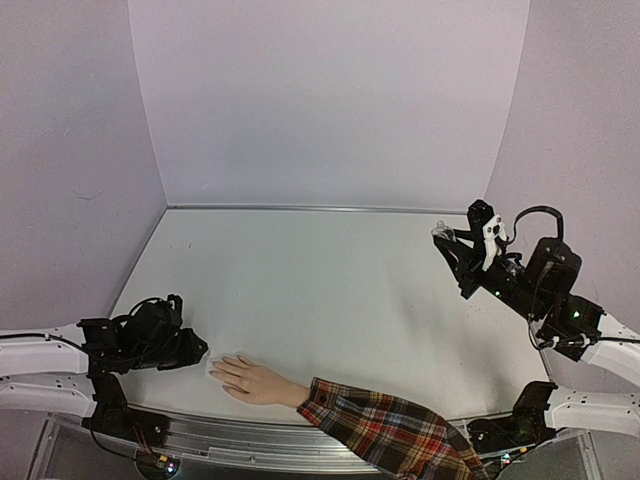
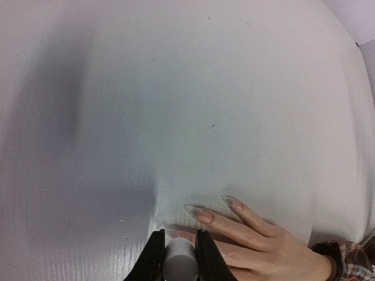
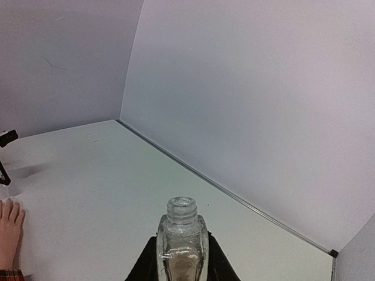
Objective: Paint the nails
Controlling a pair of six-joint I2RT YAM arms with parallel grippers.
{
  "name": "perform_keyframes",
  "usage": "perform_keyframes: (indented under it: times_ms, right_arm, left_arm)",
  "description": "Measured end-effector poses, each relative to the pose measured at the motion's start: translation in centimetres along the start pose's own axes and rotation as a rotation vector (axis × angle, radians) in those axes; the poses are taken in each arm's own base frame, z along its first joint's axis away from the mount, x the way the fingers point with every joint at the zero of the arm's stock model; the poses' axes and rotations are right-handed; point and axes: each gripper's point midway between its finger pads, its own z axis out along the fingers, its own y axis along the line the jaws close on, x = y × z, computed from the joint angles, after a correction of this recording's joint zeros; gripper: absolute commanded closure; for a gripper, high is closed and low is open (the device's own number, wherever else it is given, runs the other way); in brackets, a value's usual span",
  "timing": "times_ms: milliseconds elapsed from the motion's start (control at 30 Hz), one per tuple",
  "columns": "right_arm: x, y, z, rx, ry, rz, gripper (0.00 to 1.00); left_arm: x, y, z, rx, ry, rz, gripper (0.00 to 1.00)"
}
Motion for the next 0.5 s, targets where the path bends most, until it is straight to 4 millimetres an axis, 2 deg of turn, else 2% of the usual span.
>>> perform_keyframes:
  times_ms: [500]
  right_arm:
    - [-0.04, -0.01, 0.01, 0.000, -0.002, 0.004, 1.00]
  left_arm:
    - [0.30, -0.28, 0.32, 0.008, 0.017, 0.035, 1.00]
